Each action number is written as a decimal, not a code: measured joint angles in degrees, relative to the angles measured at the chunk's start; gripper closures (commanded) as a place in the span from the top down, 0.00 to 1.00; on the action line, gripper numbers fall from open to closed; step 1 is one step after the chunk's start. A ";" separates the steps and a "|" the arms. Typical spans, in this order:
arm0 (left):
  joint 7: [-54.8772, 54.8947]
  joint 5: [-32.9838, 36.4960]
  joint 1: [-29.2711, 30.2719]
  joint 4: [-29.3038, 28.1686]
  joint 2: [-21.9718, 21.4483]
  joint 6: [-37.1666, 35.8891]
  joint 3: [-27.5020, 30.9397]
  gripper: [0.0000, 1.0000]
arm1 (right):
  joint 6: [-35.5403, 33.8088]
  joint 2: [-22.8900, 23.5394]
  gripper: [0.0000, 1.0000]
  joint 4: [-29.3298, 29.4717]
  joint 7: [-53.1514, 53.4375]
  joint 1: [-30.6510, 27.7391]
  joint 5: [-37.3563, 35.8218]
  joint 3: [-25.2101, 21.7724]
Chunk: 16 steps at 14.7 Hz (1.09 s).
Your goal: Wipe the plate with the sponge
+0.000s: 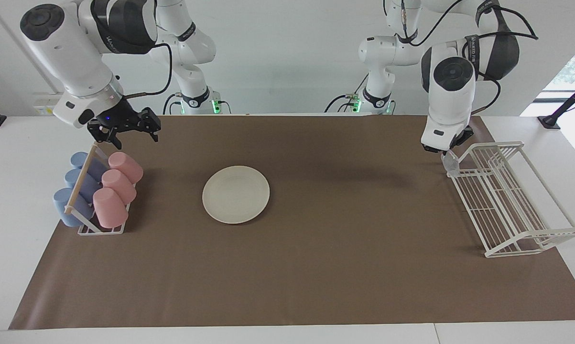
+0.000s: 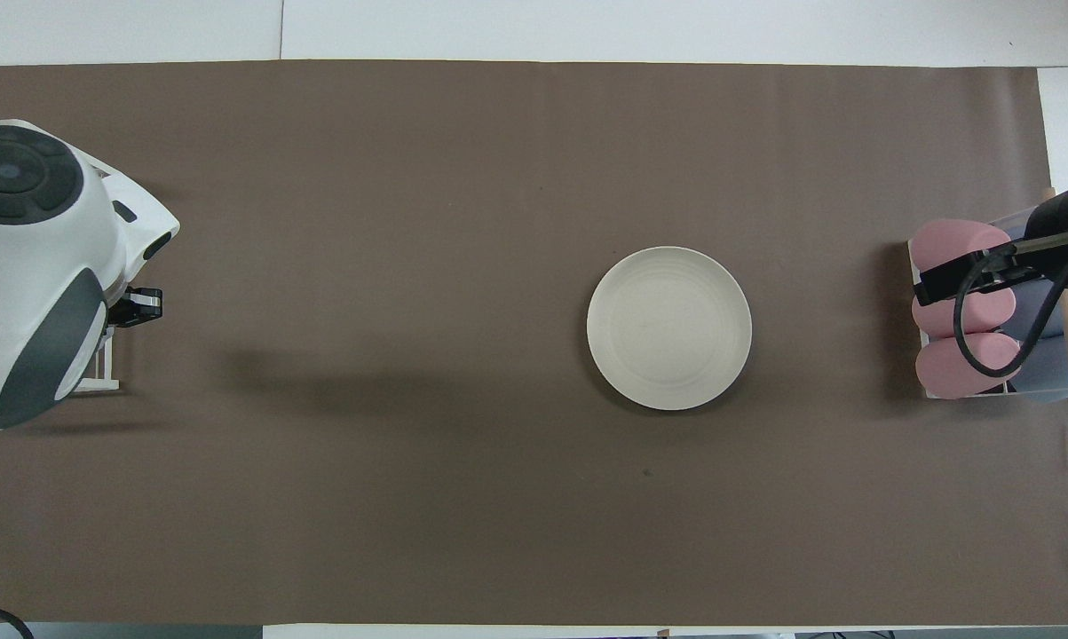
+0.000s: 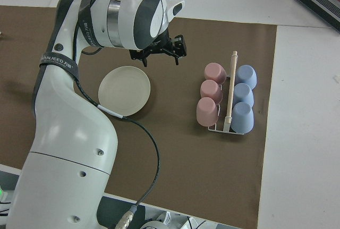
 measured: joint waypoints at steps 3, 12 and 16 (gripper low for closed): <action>-0.48 10.30 -1.36 4.27 3.46 -4.58 -0.19 0.00 | 0.03 0.00 1.00 0.02 6.38 0.50 -1.91 0.00; -0.51 30.27 -1.14 5.93 9.88 -6.48 0.99 0.00 | 1.45 -0.09 1.00 0.03 11.31 0.98 -1.96 0.01; -4.17 35.70 -1.05 9.19 18.10 -6.61 2.20 0.00 | 1.66 -0.09 1.00 -0.39 10.89 0.95 -1.96 -0.03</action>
